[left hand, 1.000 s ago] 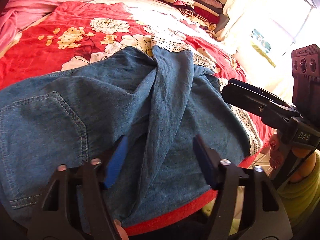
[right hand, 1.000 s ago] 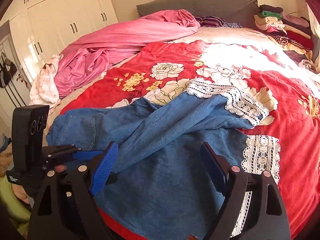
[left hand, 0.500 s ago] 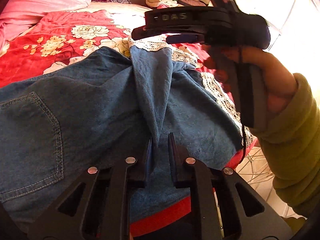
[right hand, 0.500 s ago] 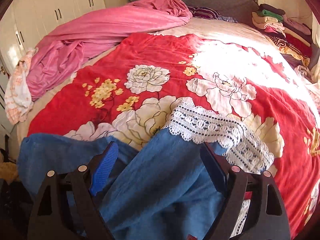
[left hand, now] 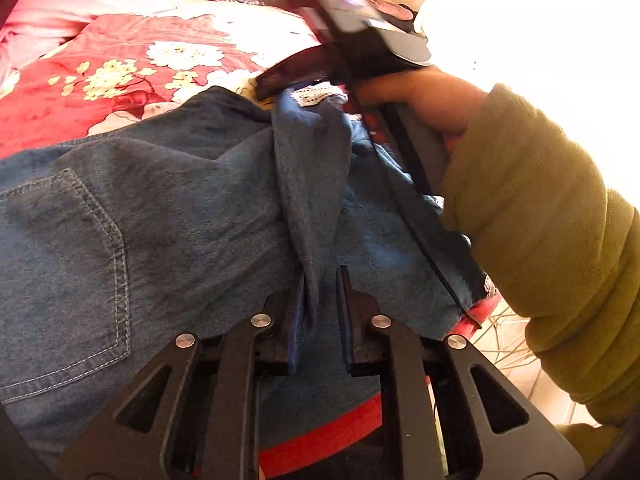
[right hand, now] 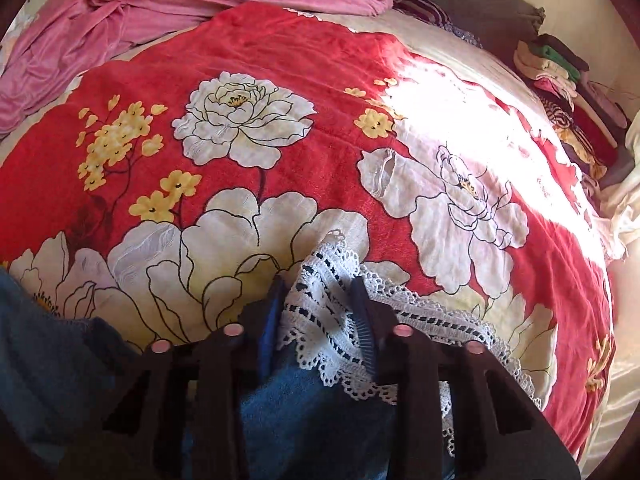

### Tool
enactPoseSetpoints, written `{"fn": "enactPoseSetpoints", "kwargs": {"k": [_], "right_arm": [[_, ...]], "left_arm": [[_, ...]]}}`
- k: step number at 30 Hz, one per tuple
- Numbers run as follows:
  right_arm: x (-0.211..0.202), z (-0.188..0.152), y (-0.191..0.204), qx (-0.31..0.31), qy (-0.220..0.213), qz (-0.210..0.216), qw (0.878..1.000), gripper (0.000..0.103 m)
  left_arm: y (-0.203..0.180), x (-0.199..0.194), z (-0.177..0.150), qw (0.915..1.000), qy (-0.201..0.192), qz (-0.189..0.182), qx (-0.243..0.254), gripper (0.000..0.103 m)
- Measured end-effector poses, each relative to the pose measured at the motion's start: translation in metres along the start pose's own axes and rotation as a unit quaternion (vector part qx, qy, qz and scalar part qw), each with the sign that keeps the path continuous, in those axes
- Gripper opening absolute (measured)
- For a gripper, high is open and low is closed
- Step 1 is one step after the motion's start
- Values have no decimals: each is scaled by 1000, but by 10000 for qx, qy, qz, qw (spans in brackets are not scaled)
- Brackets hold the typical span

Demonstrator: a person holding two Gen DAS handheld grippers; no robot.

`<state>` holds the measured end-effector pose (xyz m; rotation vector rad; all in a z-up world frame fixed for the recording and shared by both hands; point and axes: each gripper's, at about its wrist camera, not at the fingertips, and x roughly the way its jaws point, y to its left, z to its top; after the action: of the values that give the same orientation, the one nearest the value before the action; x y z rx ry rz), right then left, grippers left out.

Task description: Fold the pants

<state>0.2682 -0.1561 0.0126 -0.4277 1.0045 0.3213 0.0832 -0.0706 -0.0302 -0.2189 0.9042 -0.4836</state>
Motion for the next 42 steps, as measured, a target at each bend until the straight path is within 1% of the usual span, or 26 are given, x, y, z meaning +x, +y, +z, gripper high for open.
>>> {"fn": "enactPoseSetpoints", "kwargs": {"k": [1, 3, 5, 6, 7, 9, 11, 14, 15, 17, 18, 21, 23, 25, 29, 30, 31, 33, 37, 38, 39, 40, 41, 42], "right_arm": [[-5, -1, -3, 51, -56, 47, 10000, 11], [-18, -8, -13, 222, -282, 206, 9991, 9], [-35, -16, -26, 523, -480, 340, 9969, 9], [-45, -22, -35, 712, -620, 441, 9946, 8], [-55, -29, -43, 889, -754, 538, 9917, 8], [-77, -43, -56, 1244, -968, 678, 9852, 8], [-101, -60, -70, 1609, -1205, 834, 9760, 8], [-130, -86, -89, 1961, -1464, 899, 9654, 8], [-136, -96, -93, 2066, -1466, 905, 9631, 8], [-147, -117, -103, 2346, -1460, 1004, 9558, 8], [-152, -129, -107, 2490, -1464, 1054, 9516, 8], [-166, -162, -114, 2811, -1473, 1259, 9399, 9], [-171, -182, -116, 2933, -1423, 1437, 9344, 11], [-176, -203, -113, 3011, -1318, 1484, 9327, 11], [-173, -237, -98, 3118, -1017, 1751, 9283, 13], [-172, -244, -96, 3139, -962, 1786, 9275, 17], [-171, -250, -94, 3160, -922, 1812, 9267, 27], [-169, -258, -95, 3238, -882, 1827, 9241, 38], [-171, -268, -103, 3356, -975, 1849, 9185, 39], [-171, -270, -106, 3415, -1011, 1840, 9162, 39], [-170, -272, -110, 3477, -1025, 1822, 9140, 31], [-170, -274, -113, 3511, -1039, 1828, 9124, 15], [-170, -275, -114, 3506, -1035, 1816, 9129, 12], [-171, -275, -114, 3482, -1055, 1843, 9130, 12]], "left_arm": [[2, 0, 0, 10000, -4, -7, -32, 9], [5, -1, 0, 9999, -15, -32, -98, 9], [6, -2, 1, 9999, -51, -32, -125, 9], [7, -2, 2, 9999, -66, -30, -133, 12], [7, -2, 2, 9999, -84, -25, -141, 18], [8, -2, 3, 9998, -120, -26, -139, 26], [7, -1, 3, 9998, -133, -14, -120, 27], [9, 1, 5, 9998, -147, -69, -96, 27], [11, 2, 7, 9998, -154, -71, -80, 27], [11, 2, 7, 9999, -172, 15, 6, 14], [11, 1, 7, 9998, -178, 28, 38, 10], [12, -8, 9, 9996, -237, -16, 136, 10], [11, -18, 8, 9991, -323, 48, 287, 10], [13, -26, 6, 9986, -391, 121, 333, 10], [18, -35, 4, 9987, -453, 117, 212, 10], [18, -35, 4, 9988, -432, 111, 217, 10], [18, -35, 3, 9988, -423, 132, 232, 10], [14, -35, 3, 9987, -390, 143, 280, 10], [10, -31, 2, 9986, -342, 170, 368, 10], [9, -30, 1, 9986, -327, 184, 382, 10], [9, -29, 1, 9986, -315, 193, 388, 9], [9, -29, 1, 9986, -316, 194, 385, 5], [9, -29, 1, 9986, -317, 198, 385, 4], [8, -32, 1, 9985, -326, 211, 386, 4]]}}
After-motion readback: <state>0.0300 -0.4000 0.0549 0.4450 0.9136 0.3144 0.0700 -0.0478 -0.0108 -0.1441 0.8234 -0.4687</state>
